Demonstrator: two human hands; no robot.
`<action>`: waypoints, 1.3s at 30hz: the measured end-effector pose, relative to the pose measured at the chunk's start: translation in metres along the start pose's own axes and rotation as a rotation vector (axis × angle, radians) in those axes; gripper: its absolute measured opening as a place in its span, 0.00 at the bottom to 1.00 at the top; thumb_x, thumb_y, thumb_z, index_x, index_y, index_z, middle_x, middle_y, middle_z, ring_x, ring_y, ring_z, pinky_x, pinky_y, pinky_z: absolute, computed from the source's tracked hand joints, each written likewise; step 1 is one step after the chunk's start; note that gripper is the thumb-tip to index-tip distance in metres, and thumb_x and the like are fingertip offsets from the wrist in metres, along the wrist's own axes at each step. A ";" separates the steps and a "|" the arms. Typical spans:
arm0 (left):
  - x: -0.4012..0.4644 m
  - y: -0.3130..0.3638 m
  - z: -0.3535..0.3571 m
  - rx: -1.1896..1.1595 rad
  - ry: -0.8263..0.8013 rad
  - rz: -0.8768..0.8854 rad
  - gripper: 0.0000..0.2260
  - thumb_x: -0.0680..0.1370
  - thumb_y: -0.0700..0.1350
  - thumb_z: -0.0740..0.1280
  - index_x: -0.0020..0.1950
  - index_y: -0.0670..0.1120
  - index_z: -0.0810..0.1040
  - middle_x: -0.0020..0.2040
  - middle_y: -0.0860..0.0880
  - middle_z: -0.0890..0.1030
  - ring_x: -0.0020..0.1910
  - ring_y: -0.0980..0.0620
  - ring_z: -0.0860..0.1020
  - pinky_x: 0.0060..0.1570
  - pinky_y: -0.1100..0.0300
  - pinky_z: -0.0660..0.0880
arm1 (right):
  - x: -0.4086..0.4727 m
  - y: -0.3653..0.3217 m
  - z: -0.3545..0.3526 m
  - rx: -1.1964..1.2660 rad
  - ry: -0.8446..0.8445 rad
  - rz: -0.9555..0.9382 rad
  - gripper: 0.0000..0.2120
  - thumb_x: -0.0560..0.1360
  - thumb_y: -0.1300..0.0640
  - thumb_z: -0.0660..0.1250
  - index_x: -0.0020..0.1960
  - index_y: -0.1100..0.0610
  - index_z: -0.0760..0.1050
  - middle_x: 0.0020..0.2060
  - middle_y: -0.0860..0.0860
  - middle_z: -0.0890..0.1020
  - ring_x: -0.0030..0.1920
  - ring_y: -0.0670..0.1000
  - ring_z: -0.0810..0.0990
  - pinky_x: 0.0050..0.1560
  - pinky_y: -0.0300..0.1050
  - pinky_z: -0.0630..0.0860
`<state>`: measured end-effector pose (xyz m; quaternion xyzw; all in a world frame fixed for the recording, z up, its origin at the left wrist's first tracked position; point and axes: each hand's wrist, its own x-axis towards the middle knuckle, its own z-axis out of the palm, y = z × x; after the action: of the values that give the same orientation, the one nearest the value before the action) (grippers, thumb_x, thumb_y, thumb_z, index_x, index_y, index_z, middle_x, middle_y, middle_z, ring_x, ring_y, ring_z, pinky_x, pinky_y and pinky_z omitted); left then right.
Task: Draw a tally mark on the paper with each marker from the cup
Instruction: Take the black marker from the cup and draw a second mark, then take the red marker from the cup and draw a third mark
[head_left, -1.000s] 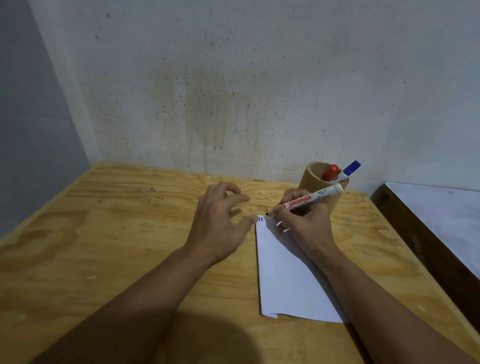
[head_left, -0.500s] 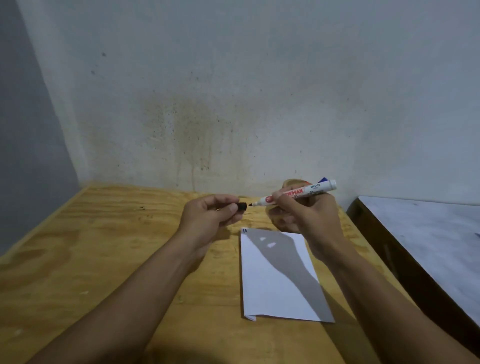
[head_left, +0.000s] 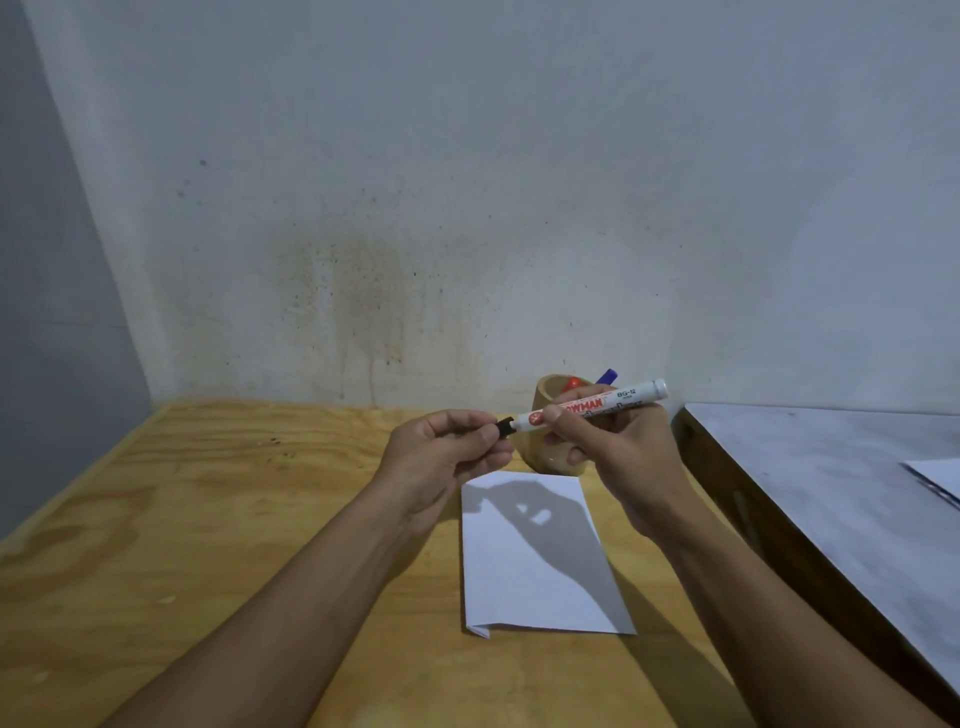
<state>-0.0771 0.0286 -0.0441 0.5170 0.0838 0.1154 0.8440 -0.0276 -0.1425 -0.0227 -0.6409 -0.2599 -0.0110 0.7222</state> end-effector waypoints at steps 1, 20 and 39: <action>-0.001 0.000 0.001 0.007 -0.003 -0.003 0.05 0.71 0.29 0.68 0.46 0.32 0.78 0.36 0.39 0.83 0.34 0.46 0.84 0.36 0.61 0.81 | 0.000 -0.001 -0.003 -0.052 0.000 -0.011 0.11 0.73 0.67 0.72 0.47 0.75 0.77 0.37 0.73 0.79 0.35 0.60 0.77 0.29 0.37 0.73; 0.001 -0.012 0.050 0.336 -0.009 0.214 0.07 0.68 0.38 0.76 0.45 0.42 0.84 0.40 0.42 0.85 0.40 0.47 0.84 0.42 0.57 0.82 | 0.011 -0.010 -0.027 -0.206 0.036 0.079 0.09 0.80 0.53 0.62 0.48 0.57 0.78 0.45 0.51 0.85 0.47 0.46 0.84 0.41 0.38 0.78; 0.062 -0.022 0.037 1.430 -0.180 0.478 0.23 0.75 0.38 0.67 0.69 0.49 0.71 0.71 0.52 0.71 0.68 0.48 0.68 0.65 0.49 0.71 | 0.130 -0.018 -0.052 -1.363 -0.189 0.015 0.06 0.75 0.57 0.69 0.48 0.56 0.83 0.47 0.53 0.85 0.47 0.53 0.82 0.50 0.50 0.81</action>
<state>-0.0058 0.0047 -0.0481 0.9497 -0.0452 0.1703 0.2587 0.0971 -0.1527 0.0420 -0.9521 -0.2523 -0.1112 0.1321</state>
